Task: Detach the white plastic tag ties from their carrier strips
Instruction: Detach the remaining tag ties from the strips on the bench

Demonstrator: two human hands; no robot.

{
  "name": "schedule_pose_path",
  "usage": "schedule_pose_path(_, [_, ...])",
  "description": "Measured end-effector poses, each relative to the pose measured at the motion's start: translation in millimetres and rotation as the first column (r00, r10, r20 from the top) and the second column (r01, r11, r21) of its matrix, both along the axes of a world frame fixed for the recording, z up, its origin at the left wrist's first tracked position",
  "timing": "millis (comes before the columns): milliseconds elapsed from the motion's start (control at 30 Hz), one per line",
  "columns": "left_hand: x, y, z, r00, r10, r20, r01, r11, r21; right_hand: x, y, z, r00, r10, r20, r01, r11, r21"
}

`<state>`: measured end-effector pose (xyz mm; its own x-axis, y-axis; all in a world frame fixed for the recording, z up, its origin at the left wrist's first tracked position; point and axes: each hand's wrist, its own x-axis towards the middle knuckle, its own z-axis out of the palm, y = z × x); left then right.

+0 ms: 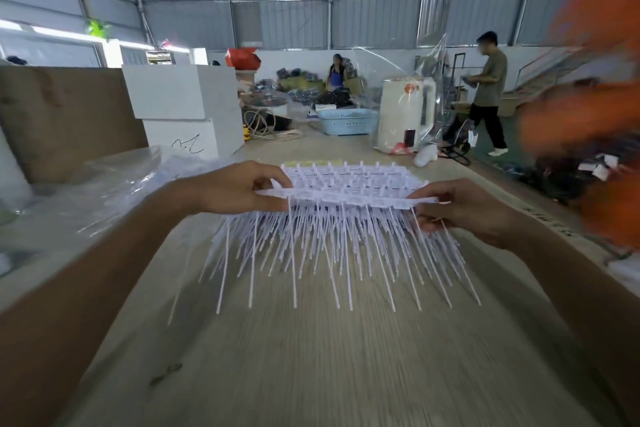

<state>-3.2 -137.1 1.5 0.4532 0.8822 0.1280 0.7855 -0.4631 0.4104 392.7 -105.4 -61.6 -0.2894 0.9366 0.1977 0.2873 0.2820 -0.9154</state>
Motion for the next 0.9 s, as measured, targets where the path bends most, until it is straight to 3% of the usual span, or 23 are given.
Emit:
schedule_pose_path(133, [-6.6,-7.2,-4.9,0.978,-0.03,0.205,0.071,0.978,-0.198,-3.9,-2.0,-1.3,0.997,-0.078,0.007,0.078,0.995,0.055])
schedule_pose_path(200, [-9.5,-8.5,0.9,0.954,-0.02,0.3,0.06,0.99,-0.127,-5.5,-3.4,-2.7,0.993,-0.114,-0.038,0.116,0.992,0.055])
schedule_pose_path(300, [-5.7,-4.7,8.8,0.926,0.054,0.373,-0.094,0.992,0.089,-13.6,-9.3,-0.2,0.987,-0.076,-0.14,0.081,0.996,0.033])
schedule_pose_path(467, [41.6,-5.5,-4.8,0.948,0.019,0.319,-0.123,0.943,0.309,-49.8,-22.5,9.6,0.968,-0.055,-0.243,0.071,0.996,0.057])
schedule_pose_path(567, [81.1,-4.9,-28.7,0.979,0.044,0.201,-0.107,0.943,0.316,-68.3,-31.9,7.1,0.969,-0.031,-0.245,0.052,0.996,0.078])
schedule_pose_path(667, [98.1,-0.7,-40.5,0.978,0.147,0.146,-0.19,0.919,0.346,-71.8,-36.7,5.0,0.972,-0.067,-0.225,0.087,0.993,0.08])
schedule_pose_path(900, [85.1,0.4,-22.0,0.972,0.217,-0.095,-0.158,0.891,0.425,-64.6,-39.2,5.6,0.981,-0.07,-0.181,0.081,0.995,0.052])
